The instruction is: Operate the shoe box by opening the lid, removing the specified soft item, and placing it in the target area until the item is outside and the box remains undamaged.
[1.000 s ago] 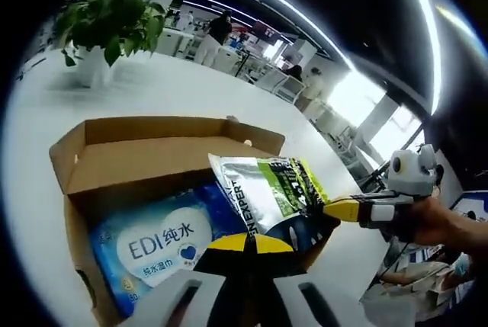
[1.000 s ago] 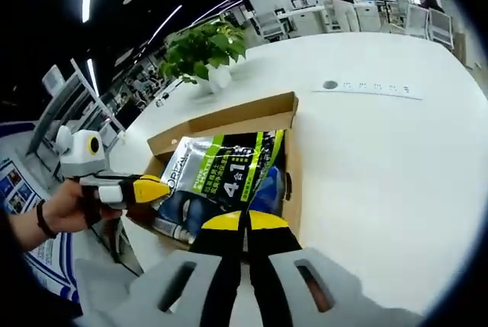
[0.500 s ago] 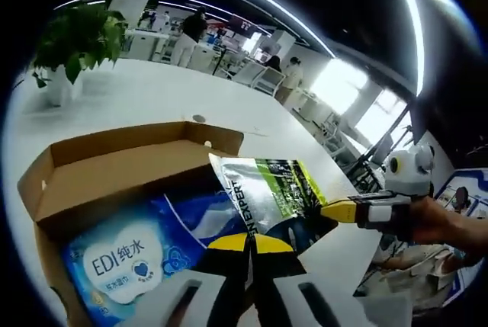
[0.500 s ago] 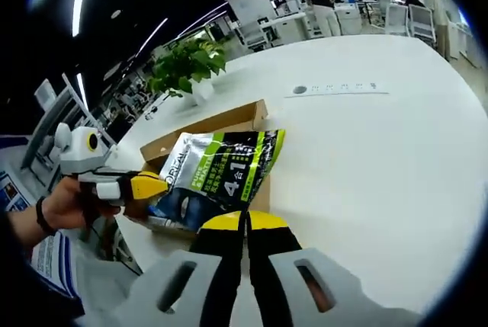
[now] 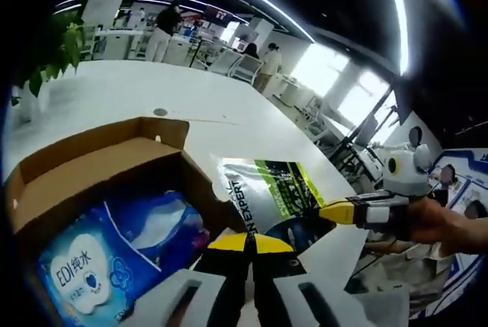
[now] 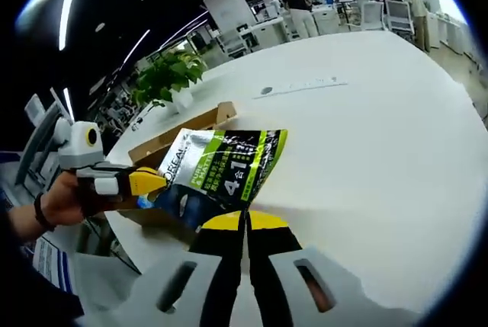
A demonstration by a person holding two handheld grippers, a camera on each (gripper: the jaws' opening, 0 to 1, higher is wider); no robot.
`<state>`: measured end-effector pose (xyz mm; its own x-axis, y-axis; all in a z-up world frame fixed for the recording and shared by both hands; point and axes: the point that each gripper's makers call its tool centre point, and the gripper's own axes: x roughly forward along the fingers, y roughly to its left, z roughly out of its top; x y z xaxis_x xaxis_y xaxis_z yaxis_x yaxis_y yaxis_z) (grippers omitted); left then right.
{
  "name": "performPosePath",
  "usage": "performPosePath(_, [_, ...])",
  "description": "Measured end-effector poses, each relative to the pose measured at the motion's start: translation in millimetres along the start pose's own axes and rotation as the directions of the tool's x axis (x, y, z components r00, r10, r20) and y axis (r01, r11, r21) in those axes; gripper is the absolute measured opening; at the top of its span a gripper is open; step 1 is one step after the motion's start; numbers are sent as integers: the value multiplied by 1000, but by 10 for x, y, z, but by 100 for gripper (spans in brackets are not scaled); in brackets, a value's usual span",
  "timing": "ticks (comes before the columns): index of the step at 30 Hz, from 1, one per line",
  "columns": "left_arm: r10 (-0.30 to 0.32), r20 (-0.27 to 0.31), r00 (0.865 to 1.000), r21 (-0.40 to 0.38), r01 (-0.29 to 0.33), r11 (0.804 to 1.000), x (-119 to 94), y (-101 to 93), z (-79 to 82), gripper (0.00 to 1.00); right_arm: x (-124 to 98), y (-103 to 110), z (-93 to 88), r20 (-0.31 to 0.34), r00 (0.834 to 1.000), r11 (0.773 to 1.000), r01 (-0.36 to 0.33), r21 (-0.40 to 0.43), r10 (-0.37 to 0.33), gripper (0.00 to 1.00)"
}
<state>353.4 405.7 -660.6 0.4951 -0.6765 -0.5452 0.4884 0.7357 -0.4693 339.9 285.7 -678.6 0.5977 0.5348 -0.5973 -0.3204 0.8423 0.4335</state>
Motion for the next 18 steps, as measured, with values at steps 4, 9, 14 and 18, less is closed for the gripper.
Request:
performPosePath(4, [-23,-19,1000,16,24,1000,113,-133,-39,0,-105,-111,-67,8,1000,1000,21,23,-21,0])
performPosePath(9, [-47,-41,998,31,48,998,225,-277,-100,0,-224,-255,-146,17,999,998,45,49,-45,0])
performPosePath(14, [-63,-63,996,38,66,997,330,-384,-170,0,-304,-380,-238,22,998,995,64,77,-66,0])
performPosePath(18, [-73,-79,994,49,77,996,401,-448,-200,0,-368,-456,-296,24,997,993,77,94,-80,0])
